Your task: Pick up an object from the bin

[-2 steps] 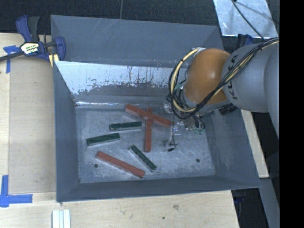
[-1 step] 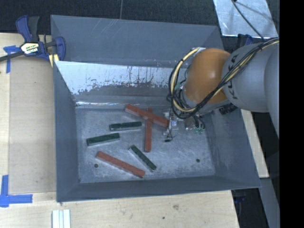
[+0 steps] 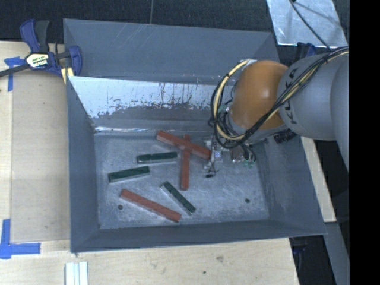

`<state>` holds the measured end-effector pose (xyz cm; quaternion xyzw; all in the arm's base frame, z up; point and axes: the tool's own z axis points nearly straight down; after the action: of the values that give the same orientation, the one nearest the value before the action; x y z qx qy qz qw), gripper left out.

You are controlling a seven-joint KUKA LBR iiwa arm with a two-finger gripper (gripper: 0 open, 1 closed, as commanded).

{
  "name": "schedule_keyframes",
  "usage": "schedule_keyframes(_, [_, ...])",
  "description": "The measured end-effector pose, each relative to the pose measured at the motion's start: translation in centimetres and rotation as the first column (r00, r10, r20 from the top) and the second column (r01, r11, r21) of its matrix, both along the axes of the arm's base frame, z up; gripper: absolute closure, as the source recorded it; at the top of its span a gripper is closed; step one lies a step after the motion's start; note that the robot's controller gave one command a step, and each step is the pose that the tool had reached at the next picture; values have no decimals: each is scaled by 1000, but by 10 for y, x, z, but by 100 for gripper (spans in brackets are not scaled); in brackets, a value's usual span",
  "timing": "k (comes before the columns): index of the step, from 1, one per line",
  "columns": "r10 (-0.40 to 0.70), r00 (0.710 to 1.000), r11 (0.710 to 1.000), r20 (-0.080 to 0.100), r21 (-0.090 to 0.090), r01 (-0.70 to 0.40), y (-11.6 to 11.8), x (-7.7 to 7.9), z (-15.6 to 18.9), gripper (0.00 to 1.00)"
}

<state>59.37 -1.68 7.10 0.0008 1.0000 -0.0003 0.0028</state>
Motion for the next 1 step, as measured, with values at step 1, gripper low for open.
schedule_keyframes(1, [0, 1000, 1000, -1, 0, 0, 0, 0, -1, 0])
